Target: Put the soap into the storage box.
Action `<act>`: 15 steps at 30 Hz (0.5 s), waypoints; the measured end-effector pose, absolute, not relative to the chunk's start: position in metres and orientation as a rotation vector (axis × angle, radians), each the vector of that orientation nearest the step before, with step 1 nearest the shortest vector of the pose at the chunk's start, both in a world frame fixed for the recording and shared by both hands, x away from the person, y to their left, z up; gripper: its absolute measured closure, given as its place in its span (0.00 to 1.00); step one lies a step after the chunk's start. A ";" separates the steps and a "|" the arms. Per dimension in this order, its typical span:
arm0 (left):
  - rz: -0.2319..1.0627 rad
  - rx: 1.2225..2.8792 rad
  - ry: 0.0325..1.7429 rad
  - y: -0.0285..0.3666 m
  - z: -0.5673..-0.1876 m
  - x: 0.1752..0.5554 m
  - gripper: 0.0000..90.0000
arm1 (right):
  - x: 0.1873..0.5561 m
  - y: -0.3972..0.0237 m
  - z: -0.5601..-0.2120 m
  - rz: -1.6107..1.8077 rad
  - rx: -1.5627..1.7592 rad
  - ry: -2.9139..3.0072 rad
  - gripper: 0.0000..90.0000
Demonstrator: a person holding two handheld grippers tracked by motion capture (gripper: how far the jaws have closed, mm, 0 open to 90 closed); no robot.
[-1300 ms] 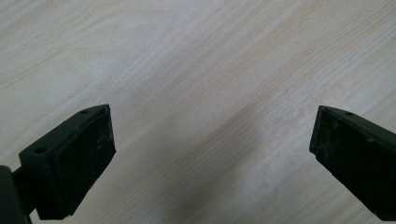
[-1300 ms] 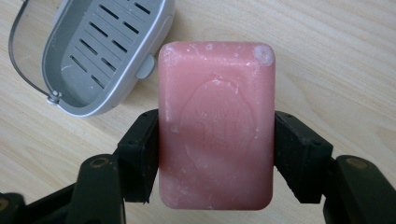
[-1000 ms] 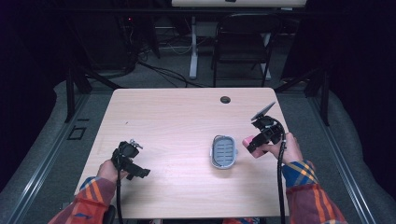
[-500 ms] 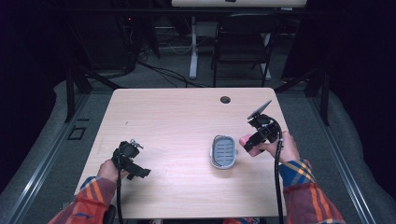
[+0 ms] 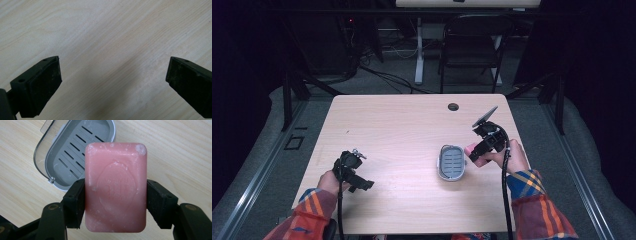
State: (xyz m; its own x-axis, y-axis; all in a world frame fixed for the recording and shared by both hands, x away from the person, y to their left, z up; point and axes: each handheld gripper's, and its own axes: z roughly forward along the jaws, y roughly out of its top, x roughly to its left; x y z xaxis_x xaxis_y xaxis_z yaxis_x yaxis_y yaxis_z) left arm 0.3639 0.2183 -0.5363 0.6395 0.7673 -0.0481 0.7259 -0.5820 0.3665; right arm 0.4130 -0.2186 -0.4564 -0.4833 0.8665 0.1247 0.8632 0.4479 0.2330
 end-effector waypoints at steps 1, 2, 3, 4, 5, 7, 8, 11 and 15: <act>0.167 2.511 1.189 0.218 -0.536 0.364 0.00 | 0.413 -0.218 -0.456 0.401 1.584 2.661 0.41; 0.166 2.509 1.191 0.218 -0.536 0.364 0.00 | 0.413 -0.217 -0.456 0.406 1.584 2.659 0.41; 0.161 2.512 1.188 0.218 -0.536 0.364 0.00 | 0.413 -0.217 -0.456 0.383 1.572 2.675 0.41; 0.160 2.510 1.187 0.217 -0.536 0.365 0.00 | 0.413 -0.216 -0.456 0.379 1.570 2.677 0.41; 0.159 2.510 1.184 0.217 -0.537 0.365 0.00 | 0.412 -0.214 -0.458 0.395 1.575 2.665 0.41; 0.163 2.511 1.181 0.216 -0.536 0.365 0.00 | 0.413 -0.211 -0.458 0.384 1.569 2.672 0.41; 0.163 2.511 1.181 0.216 -0.536 0.365 0.00 | 0.414 -0.209 -0.458 0.387 1.565 2.673 0.41; 0.157 2.516 1.172 0.215 -0.536 0.366 0.00 | 0.416 -0.204 -0.456 0.353 1.543 2.691 0.41; 0.159 2.511 1.171 0.215 -0.536 0.366 0.00 | 0.418 -0.195 -0.457 0.379 1.561 2.680 0.41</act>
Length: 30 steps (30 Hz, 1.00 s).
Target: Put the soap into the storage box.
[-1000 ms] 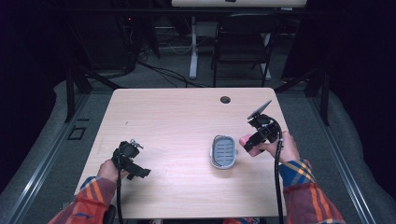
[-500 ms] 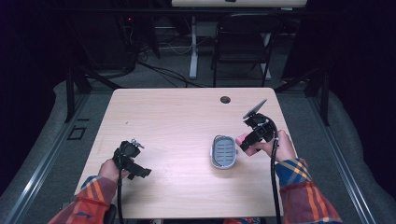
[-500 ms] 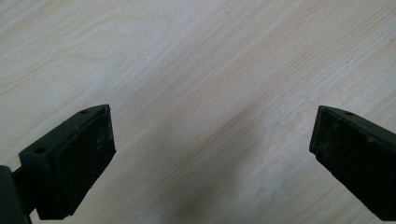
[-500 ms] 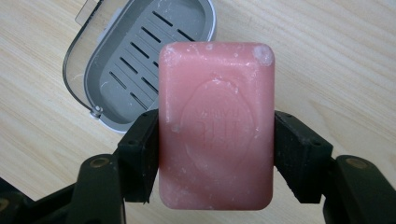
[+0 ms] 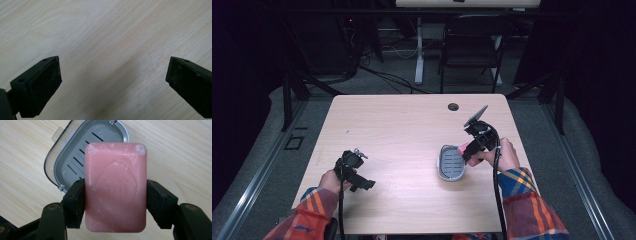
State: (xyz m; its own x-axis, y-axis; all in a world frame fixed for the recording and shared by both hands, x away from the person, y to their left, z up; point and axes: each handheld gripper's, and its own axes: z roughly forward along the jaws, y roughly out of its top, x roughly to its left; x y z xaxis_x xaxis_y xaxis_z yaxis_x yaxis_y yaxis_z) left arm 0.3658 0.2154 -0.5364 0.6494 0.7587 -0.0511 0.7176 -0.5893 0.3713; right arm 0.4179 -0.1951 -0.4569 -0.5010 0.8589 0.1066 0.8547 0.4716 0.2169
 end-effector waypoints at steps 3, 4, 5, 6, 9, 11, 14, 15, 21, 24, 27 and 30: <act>0.156 2.510 1.170 0.216 -0.536 0.366 0.00 | 0.421 -0.188 -0.459 0.353 1.553 2.685 0.41; 0.156 2.510 1.170 0.215 -0.536 0.366 0.00 | 0.422 -0.186 -0.459 0.352 1.553 2.690 0.41; 0.157 2.510 1.169 0.215 -0.536 0.366 0.00 | 0.424 -0.184 -0.461 0.343 1.559 2.683 0.41; 0.157 2.511 1.168 0.215 -0.536 0.366 0.00 | 0.425 -0.183 -0.461 0.313 1.549 2.691 0.41; 0.156 2.513 1.168 0.215 -0.536 0.366 0.00 | 0.428 -0.176 -0.466 0.309 1.572 2.669 0.41; 0.156 2.512 1.168 0.215 -0.536 0.366 0.00 | 0.429 -0.173 -0.468 0.296 1.576 2.668 0.41; 0.155 2.513 1.166 0.215 -0.536 0.366 0.00 | 0.431 -0.167 -0.471 0.253 1.561 2.695 0.41; 0.155 2.512 1.166 0.215 -0.536 0.366 0.00 | 0.432 -0.165 -0.473 0.240 1.559 2.694 0.41; 0.154 2.513 1.165 0.215 -0.536 0.366 0.00 | 0.437 -0.153 -0.480 0.192 1.574 2.671 0.41; 0.167 2.510 1.164 0.215 -0.535 0.366 0.00 | 0.439 -0.147 -0.483 0.157 1.576 2.665 0.41; 0.163 2.508 1.156 0.215 -0.535 0.366 0.00 | 0.441 -0.142 -0.486 0.148 1.578 2.655 0.41; 0.163 2.507 1.158 0.215 -0.535 0.366 0.00 | 0.441 -0.138 -0.487 0.123 1.581 2.651 0.41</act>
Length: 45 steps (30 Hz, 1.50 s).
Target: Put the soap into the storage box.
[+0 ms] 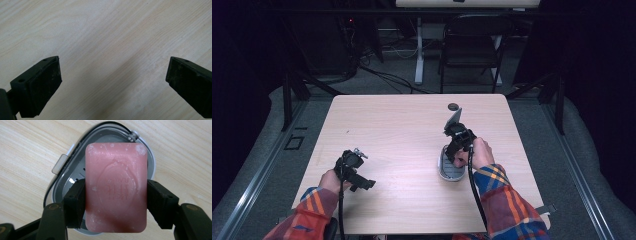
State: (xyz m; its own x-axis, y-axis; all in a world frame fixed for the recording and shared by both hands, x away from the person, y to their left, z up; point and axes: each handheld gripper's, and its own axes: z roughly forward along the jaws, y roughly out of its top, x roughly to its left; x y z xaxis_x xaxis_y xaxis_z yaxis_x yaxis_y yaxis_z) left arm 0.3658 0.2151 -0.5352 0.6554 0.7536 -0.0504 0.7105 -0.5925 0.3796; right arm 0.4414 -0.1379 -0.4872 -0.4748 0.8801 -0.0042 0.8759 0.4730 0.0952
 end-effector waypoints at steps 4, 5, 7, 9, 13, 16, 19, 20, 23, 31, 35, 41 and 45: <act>0.166 2.507 1.158 0.215 -0.535 0.366 0.00 | 0.441 -0.135 -0.490 0.184 1.630 2.628 0.41; 0.167 2.507 1.158 0.216 -0.535 0.366 0.00 | 0.441 -0.135 -0.491 0.187 1.641 2.625 0.41; 0.167 2.506 1.158 0.216 -0.535 0.366 0.00 | 0.442 -0.135 -0.491 0.178 1.640 2.647 0.39; 0.168 2.506 1.160 0.216 -0.535 0.366 0.00 | 0.441 -0.135 -0.488 0.200 1.648 2.654 0.39; 0.170 2.512 1.154 0.216 -0.534 0.365 0.00 | 0.438 -0.140 -0.483 0.242 1.651 2.655 0.44; 0.166 2.510 1.158 0.215 -0.535 0.366 0.00 | 0.435 -0.144 -0.476 0.283 1.625 2.665 0.47; 0.166 2.510 1.158 0.216 -0.535 0.365 0.00 | 0.432 -0.150 -0.469 0.343 1.597 2.653 0.46; 0.166 2.509 1.159 0.216 -0.535 0.365 0.00 | 0.432 -0.152 -0.468 0.355 1.593 2.649 0.45; 0.167 2.509 1.158 0.216 -0.535 0.365 0.00 | 0.430 -0.162 -0.465 0.392 1.583 2.644 0.42; 0.165 2.508 1.160 0.215 -0.535 0.365 0.00 | 0.417 -0.192 -0.456 0.474 1.509 2.656 0.36; 0.170 2.510 1.158 0.216 -0.534 0.365 0.00 | 0.407 -0.209 -0.449 0.480 1.457 2.664 0.33; 0.164 2.510 1.157 0.215 -0.535 0.365 0.00 | 0.392 -0.236 -0.447 0.536 1.485 2.619 0.25; 0.166 2.508 1.159 0.215 -0.535 0.365 0.00 | 0.383 -0.253 -0.450 0.505 1.481 2.618 0.18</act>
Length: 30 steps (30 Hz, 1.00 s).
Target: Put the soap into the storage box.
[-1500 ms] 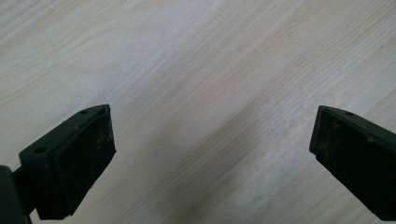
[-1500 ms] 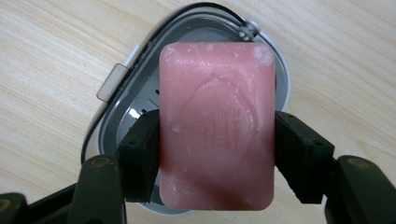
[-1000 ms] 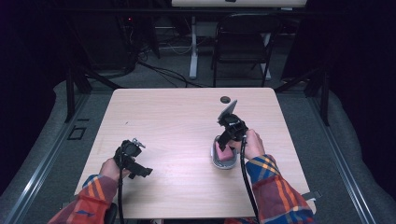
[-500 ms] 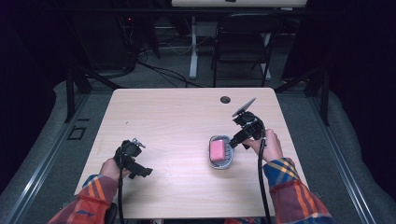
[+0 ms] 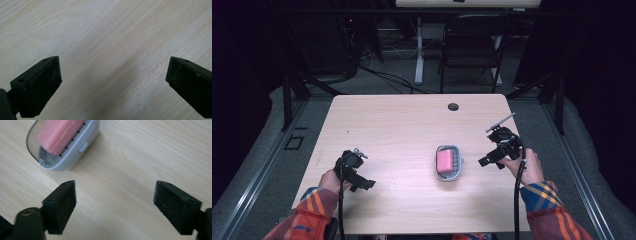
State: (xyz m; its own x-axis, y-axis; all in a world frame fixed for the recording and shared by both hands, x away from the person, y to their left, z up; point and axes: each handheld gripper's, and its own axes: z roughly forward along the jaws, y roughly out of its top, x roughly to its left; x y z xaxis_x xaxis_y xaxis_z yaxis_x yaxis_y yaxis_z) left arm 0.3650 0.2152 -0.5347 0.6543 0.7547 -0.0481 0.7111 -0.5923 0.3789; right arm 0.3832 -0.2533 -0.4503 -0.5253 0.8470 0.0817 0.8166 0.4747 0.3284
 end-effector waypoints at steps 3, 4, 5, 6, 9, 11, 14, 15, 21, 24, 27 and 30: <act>0.165 2.511 1.159 0.215 -0.535 0.365 0.00 | 0.377 -0.265 -0.454 0.526 1.500 2.602 0.16; 0.164 2.512 1.158 0.215 -0.535 0.365 0.00 | 0.375 -0.268 -0.455 0.517 1.492 2.600 0.16; 0.165 2.512 1.159 0.215 -0.535 0.365 0.00 | 0.372 -0.273 -0.456 0.513 1.487 2.595 0.16; 0.165 2.511 1.160 0.215 -0.535 0.365 0.00 | 0.370 -0.277 -0.457 0.503 1.490 2.594 0.16; 0.161 2.513 1.160 0.215 -0.535 0.365 0.00 | 0.365 -0.286 -0.462 0.506 1.489 2.587 0.15; 0.162 2.516 1.158 0.215 -0.535 0.365 0.00 | 0.361 -0.290 -0.465 0.510 1.493 2.587 0.12; 0.162 2.515 1.160 0.215 -0.536 0.365 0.00 | 0.354 -0.297 -0.470 0.506 1.503 2.596 0.09; 0.161 2.514 1.159 0.215 -0.536 0.365 0.00 | 0.352 -0.298 -0.472 0.506 1.496 2.588 0.08; 0.159 2.517 1.162 0.214 -0.536 0.365 0.00 | 0.339 -0.311 -0.489 0.504 1.494 2.600 0.00; 0.158 2.517 1.157 0.214 -0.536 0.365 0.00 | 0.331 -0.317 -0.502 0.548 1.479 2.577 0.00; 0.156 2.519 1.157 0.214 -0.536 0.365 0.00 | 0.327 -0.322 -0.513 0.579 1.509 2.597 0.00; 0.156 2.522 1.152 0.214 -0.536 0.365 0.00 | 0.328 -0.323 -0.521 0.525 1.488 2.653 0.00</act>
State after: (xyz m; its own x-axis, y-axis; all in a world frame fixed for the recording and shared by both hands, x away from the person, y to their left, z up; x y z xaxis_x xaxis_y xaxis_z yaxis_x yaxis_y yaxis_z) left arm 0.3655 0.2135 -0.5362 0.6610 0.7488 -0.0492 0.7086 -0.6012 0.3693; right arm 0.3280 -0.3228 -0.5212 -0.5339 0.8374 0.1170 0.8189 0.4776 0.3184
